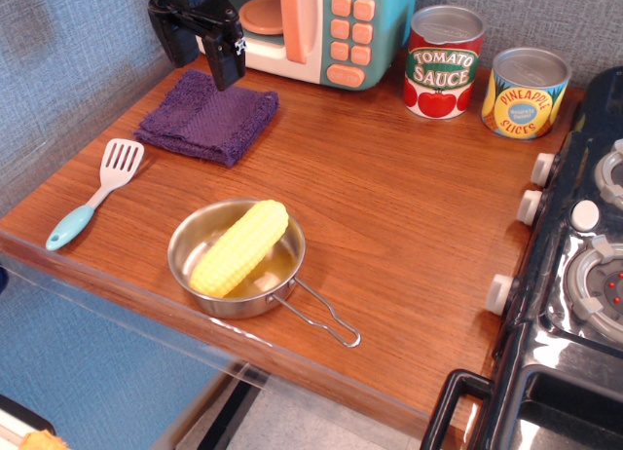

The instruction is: Place the bread on top of the purple towel

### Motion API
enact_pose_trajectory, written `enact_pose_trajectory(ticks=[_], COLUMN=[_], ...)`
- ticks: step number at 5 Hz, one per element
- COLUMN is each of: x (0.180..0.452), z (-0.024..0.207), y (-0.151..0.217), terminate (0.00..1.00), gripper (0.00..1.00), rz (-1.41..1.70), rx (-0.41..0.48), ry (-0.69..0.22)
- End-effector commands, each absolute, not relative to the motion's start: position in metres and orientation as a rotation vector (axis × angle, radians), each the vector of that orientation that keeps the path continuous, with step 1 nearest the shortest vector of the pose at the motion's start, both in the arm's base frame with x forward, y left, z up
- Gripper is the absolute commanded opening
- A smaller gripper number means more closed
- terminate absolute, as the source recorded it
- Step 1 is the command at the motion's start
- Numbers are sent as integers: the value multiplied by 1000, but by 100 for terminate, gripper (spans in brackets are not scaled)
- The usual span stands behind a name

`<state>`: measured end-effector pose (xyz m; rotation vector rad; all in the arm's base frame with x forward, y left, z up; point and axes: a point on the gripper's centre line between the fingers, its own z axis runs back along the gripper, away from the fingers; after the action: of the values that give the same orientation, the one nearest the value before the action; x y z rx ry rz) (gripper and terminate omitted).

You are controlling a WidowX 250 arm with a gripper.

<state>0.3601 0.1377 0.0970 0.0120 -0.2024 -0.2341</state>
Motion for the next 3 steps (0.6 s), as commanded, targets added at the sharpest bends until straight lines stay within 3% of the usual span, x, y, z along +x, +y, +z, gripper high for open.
enact_pose_trajectory(ticks=[1, 3], x=[360, 309], z=[97, 98], y=[138, 110], terminate=[0, 0], gripper=[100, 100], rz=[-234, -353], rx=[12, -76], ry=[-202, -208])
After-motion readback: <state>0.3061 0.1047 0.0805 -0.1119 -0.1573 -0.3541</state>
